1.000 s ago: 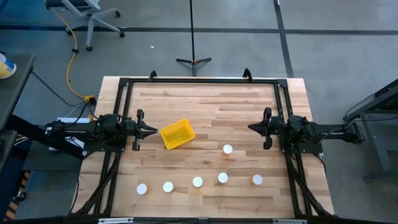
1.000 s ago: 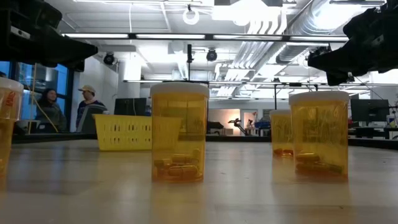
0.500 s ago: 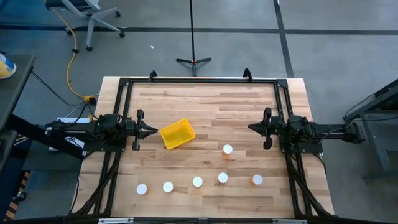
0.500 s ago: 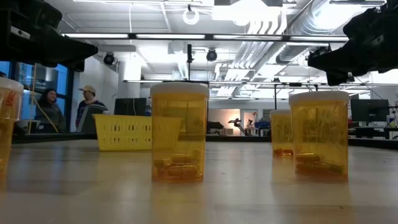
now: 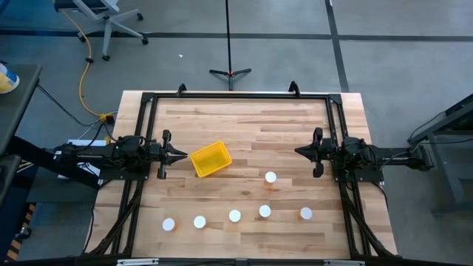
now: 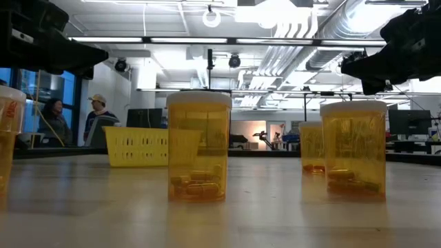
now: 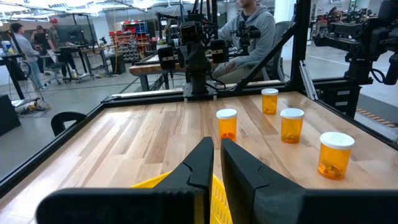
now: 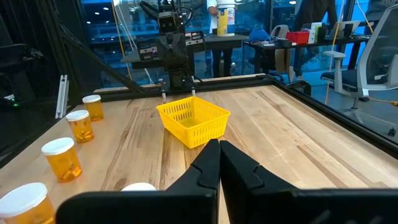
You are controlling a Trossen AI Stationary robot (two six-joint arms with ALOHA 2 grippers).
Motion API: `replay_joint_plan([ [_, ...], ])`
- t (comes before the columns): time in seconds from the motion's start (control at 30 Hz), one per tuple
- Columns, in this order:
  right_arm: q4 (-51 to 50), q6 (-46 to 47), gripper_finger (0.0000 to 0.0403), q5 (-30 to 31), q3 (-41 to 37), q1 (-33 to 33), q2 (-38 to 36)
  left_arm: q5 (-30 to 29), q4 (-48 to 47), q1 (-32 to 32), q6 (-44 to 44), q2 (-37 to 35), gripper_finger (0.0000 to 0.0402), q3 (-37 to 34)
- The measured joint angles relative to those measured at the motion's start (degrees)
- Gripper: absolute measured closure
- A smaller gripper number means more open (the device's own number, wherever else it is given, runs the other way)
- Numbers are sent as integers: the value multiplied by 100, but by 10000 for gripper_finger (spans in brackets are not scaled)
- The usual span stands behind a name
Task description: Pick and place pill bottles into a basket
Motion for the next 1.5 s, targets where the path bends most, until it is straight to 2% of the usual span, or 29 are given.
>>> replay_joint_plan([
  [1.1, 12, -20, 402, 3, -1, 2, -1, -91, 9, 1, -3, 1, 335, 0],
  [1.23, 102, -100, 402, 25, 0, 2, -1, -71, 9, -1, -412, 0, 335, 0],
  [1.5, 505, 234, 402, 29, 0, 2, 1, -94, 26, -1, -466, -1, 335, 0],
])
